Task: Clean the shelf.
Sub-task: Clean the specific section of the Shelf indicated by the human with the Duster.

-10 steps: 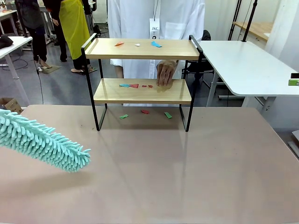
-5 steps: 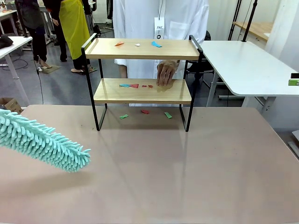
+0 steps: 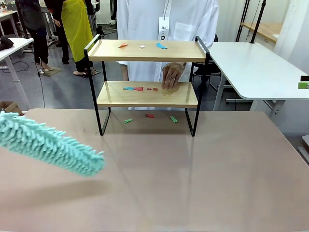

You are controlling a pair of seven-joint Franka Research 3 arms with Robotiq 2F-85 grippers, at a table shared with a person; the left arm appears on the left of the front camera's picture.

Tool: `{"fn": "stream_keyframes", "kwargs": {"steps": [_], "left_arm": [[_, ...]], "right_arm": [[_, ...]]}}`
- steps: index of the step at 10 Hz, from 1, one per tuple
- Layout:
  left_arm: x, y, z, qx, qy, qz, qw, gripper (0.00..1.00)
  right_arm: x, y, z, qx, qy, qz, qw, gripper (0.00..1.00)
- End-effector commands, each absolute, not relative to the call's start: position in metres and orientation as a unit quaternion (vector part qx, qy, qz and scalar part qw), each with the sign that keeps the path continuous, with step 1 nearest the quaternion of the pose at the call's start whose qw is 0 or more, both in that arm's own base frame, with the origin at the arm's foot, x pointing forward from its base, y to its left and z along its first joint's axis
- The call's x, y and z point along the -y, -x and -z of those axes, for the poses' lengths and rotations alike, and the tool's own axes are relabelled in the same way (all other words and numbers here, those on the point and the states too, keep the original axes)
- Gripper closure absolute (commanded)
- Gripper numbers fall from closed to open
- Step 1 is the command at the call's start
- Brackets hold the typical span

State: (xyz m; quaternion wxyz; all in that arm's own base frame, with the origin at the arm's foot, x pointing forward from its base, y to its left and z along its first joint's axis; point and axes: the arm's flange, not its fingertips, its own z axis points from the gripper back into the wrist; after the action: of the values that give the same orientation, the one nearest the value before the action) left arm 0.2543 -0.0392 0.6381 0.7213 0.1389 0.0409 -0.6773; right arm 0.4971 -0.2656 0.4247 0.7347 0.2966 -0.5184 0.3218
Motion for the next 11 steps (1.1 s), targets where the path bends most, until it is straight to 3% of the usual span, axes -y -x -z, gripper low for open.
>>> {"fn": "stream_keyframes", "kwargs": {"steps": [1,5,9,11], "left_arm": [[0.058,-0.254,-0.651,0.004,-0.082,0.669,0.738,0.87],[0.129,-0.229,-0.642,0.111,0.013,0.605,0.788,0.87],[0.203,-0.215,-0.594,0.263,0.014,0.421,0.868,0.87],[0.217,-0.224,-0.582,0.231,0.052,0.418,0.877,0.87]], "right_arm": [[0.264,-0.497,-0.427,0.52,-0.295,-0.324,0.733,0.0],[0.264,-0.497,-0.427,0.52,-0.295,-0.324,0.733,0.0],[0.264,-0.497,-0.427,0.52,-0.295,-0.324,0.733,0.0],[0.264,-0.497,-0.427,0.52,-0.295,-0.324,0.733,0.0]]}}
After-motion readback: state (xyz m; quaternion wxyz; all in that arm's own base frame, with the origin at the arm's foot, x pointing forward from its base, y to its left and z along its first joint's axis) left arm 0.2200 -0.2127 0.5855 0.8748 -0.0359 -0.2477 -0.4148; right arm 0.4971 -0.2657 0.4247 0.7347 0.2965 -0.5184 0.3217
